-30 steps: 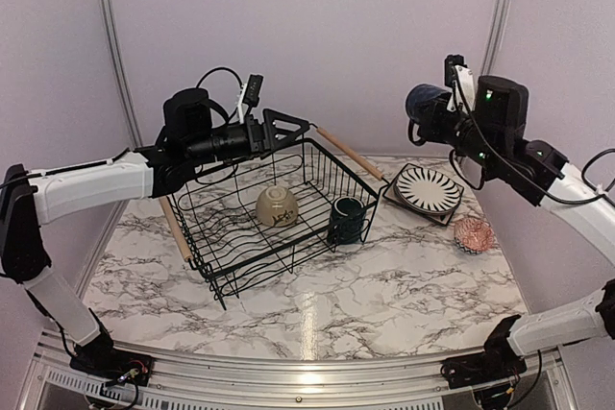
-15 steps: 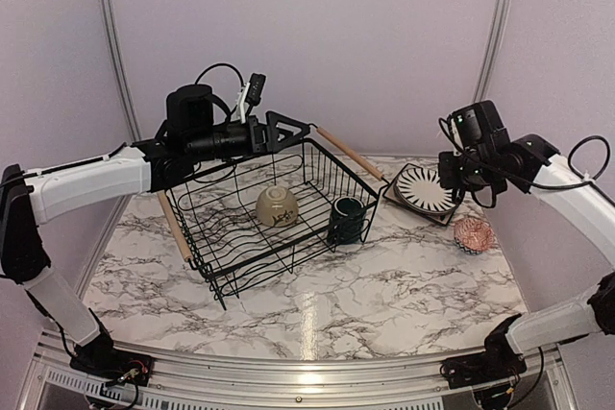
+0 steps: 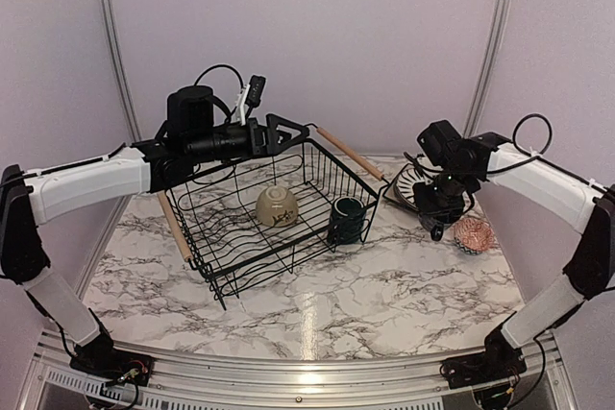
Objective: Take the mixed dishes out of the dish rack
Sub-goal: Place the cup at the corner of the board.
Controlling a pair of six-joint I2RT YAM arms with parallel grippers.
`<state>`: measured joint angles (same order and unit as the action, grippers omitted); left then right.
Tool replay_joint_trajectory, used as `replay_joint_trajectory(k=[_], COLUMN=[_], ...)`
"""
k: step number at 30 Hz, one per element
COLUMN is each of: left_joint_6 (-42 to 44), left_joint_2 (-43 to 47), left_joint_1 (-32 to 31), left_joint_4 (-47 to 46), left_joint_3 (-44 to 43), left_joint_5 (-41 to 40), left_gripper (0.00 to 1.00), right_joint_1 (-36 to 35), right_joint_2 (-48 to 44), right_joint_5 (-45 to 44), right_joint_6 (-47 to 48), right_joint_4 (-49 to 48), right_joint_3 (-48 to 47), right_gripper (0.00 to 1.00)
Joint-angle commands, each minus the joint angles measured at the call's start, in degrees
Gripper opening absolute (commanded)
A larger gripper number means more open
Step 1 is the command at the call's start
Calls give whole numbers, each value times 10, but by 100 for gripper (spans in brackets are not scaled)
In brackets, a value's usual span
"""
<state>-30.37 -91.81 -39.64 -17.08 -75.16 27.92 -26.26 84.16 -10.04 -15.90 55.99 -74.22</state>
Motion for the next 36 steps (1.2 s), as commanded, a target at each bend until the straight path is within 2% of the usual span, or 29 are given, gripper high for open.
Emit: replay_joint_trajectory(k=[1, 11, 21, 34, 36], left_joint_6=[8, 4, -14, -16, -9], left_joint_2=[27, 39, 43, 68, 68], left_joint_1=[3, 3, 3, 3, 3], left_joint_4=[13, 11, 0, 13, 29], left_joint_3=[12, 25, 28, 51, 51], left_joint_5=[-8, -15, -24, -80, -92], left_gripper=[99, 99, 99, 99, 99], right_joint_1=[20, 83, 87, 87, 87], right_joint_2=[22, 98, 180, 213, 211], right_joint_5=[56, 94, 94, 76, 76], right_joint_6=[6, 39, 54, 60, 60], right_joint_4=[-20, -63, -86, -94, -96], right_joint_3=[-26, -34, -75, -66, -64], right_gripper=[0, 0, 0, 0, 5])
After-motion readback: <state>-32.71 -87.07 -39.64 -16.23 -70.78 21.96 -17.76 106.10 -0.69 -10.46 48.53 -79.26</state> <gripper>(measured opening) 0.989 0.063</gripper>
